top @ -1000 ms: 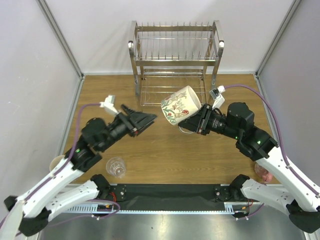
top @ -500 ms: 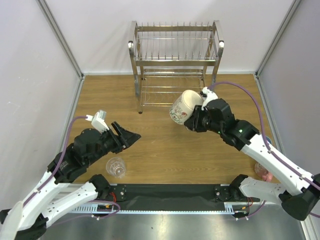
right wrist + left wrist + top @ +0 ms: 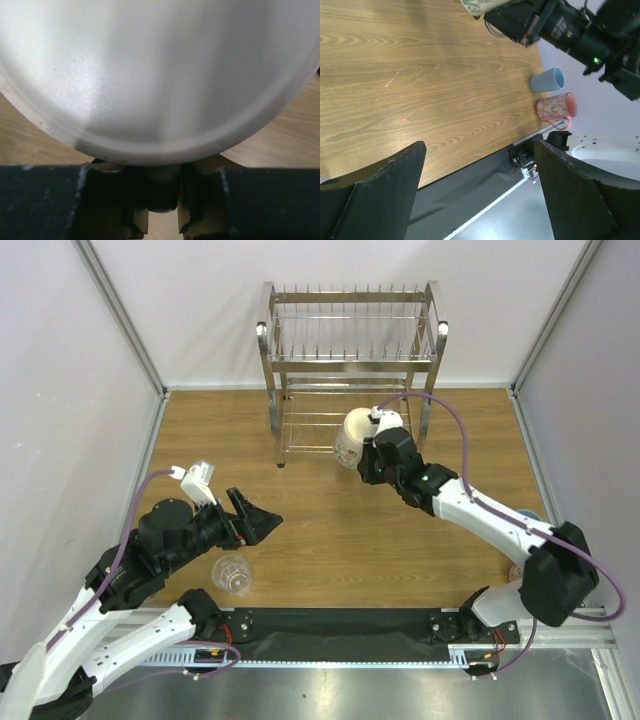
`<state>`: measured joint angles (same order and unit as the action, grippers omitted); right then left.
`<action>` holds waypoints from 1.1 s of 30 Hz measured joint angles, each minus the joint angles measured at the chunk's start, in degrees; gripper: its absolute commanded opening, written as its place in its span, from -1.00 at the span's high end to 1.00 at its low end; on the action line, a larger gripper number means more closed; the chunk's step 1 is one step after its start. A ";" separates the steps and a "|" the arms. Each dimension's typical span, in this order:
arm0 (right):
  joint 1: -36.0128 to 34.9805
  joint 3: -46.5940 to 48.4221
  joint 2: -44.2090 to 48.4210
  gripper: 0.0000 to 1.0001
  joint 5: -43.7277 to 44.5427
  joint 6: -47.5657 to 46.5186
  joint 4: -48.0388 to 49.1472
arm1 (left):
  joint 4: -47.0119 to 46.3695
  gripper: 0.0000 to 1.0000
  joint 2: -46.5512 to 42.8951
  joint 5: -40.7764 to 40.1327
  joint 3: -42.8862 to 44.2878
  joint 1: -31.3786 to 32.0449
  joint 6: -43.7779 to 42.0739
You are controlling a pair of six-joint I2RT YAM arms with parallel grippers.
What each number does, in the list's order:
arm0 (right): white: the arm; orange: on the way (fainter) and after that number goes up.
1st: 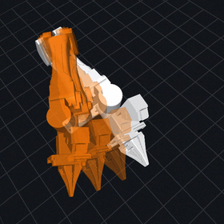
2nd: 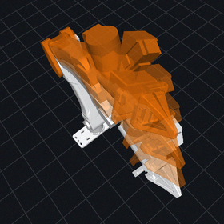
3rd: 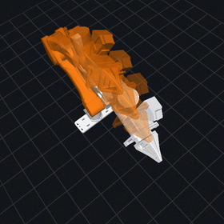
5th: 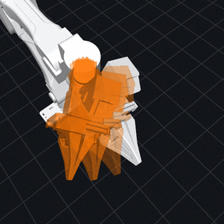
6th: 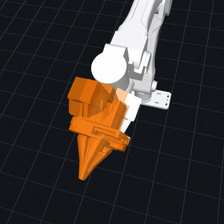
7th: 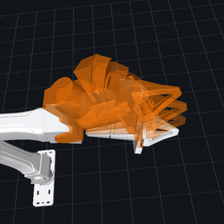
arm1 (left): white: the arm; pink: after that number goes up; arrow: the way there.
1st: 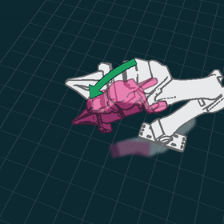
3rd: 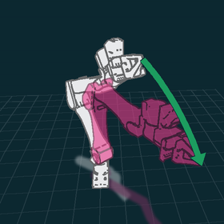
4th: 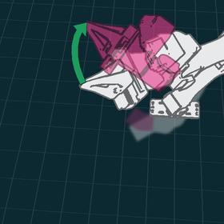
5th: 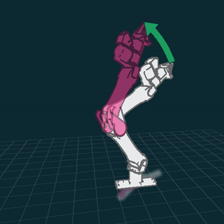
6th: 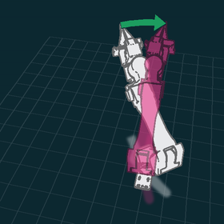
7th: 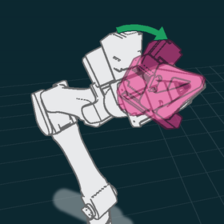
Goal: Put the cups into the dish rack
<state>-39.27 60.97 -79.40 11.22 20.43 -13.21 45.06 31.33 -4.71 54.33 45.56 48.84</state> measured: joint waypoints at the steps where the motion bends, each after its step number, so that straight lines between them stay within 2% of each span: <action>1: 0.31 0.00 -1.16 1.00 0.15 -0.74 1.22 | 0.24 -0.90 -0.02 -0.02 0.00 0.00 -0.44; 6: 2.60 0.07 -6.34 1.00 0.46 -3.28 6.03 | 1.29 -0.90 0.00 0.09 0.00 0.00 -1.68; 17: 5.92 1.03 -13.53 1.00 3.02 -6.23 9.07 | 5.53 -0.89 -0.20 -0.63 0.50 0.00 -4.52; 33: 7.32 10.12 -23.02 1.00 8.11 -7.23 11.78 | 14.29 -0.90 0.15 -2.75 8.24 0.00 -8.39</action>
<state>-31.94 71.09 -102.41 19.33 13.19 -1.43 59.35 31.48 -7.46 62.57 45.56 40.45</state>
